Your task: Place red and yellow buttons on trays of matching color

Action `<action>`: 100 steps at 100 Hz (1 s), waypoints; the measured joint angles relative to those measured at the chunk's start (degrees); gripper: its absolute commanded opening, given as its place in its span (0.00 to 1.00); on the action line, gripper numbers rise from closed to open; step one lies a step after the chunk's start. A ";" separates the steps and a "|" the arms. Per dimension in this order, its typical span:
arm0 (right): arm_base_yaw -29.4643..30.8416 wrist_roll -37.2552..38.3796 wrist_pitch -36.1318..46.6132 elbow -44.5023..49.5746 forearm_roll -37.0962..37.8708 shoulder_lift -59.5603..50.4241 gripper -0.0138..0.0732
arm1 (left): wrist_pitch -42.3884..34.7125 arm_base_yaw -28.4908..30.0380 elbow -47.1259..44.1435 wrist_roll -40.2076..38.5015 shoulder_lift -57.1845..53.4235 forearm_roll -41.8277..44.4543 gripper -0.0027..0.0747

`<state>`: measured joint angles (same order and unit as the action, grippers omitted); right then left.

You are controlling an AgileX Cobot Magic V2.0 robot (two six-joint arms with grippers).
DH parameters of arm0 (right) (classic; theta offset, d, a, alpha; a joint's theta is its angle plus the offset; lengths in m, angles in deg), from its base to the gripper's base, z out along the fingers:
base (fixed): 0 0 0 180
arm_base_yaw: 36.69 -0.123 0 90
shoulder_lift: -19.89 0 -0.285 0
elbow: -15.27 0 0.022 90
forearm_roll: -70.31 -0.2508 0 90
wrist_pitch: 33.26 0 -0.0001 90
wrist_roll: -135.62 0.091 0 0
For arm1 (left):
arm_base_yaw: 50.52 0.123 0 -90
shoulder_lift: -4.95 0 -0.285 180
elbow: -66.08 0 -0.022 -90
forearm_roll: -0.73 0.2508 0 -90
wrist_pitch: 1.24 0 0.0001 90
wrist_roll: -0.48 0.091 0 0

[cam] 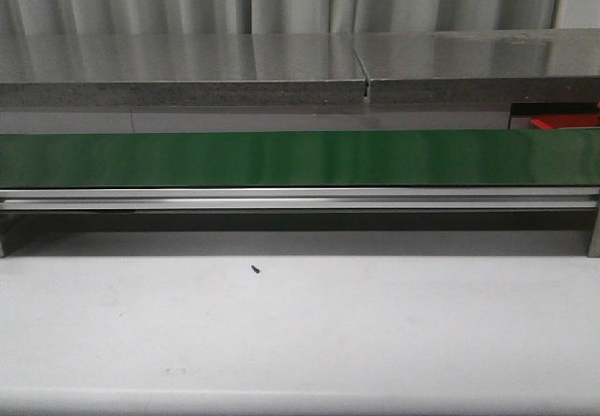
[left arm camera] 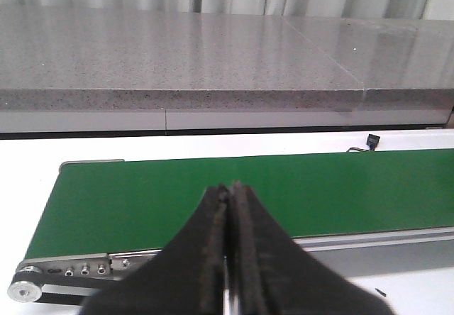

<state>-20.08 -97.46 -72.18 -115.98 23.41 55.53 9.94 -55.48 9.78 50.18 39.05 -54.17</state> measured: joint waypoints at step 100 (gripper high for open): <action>0.00 0.00 -0.48 0.00 0.11 -0.09 0.08 | 0.00 0.00 0.00 0.00 0.00 0.00 0.01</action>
<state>-20.08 -97.46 -72.66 -115.98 23.52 55.44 9.94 -55.48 9.78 50.18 39.05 -54.17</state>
